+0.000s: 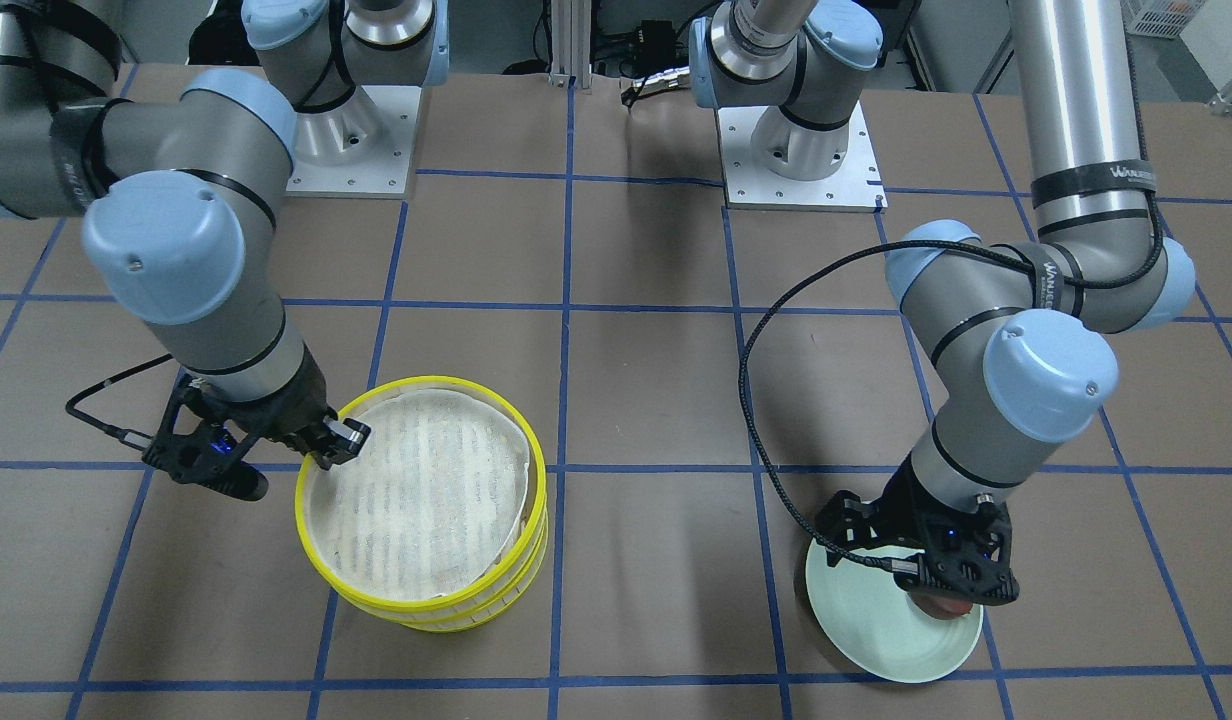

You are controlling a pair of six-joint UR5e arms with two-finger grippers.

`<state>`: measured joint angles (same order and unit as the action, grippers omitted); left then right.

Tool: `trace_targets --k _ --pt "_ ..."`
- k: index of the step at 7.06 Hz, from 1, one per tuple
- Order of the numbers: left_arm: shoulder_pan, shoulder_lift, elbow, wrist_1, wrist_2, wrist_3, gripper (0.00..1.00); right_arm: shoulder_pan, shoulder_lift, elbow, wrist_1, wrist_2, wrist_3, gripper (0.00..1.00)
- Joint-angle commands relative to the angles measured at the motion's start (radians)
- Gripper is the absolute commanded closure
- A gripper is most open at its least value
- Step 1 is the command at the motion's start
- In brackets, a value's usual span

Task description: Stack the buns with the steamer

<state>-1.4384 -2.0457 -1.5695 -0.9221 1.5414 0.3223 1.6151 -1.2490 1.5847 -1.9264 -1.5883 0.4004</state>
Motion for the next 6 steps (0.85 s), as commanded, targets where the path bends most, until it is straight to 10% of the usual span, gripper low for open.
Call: trace_targets --k 1,6 --pt "0.067 -0.039 -0.043 0.061 0.08 0.142 0.0 0.02 0.003 0.063 -0.04 -0.025 0.014 1.0" --pt "0.102 -0.117 -0.038 0.132 0.062 0.15 0.02 0.014 0.023 0.069 -0.109 -0.065 -0.015 1.0"
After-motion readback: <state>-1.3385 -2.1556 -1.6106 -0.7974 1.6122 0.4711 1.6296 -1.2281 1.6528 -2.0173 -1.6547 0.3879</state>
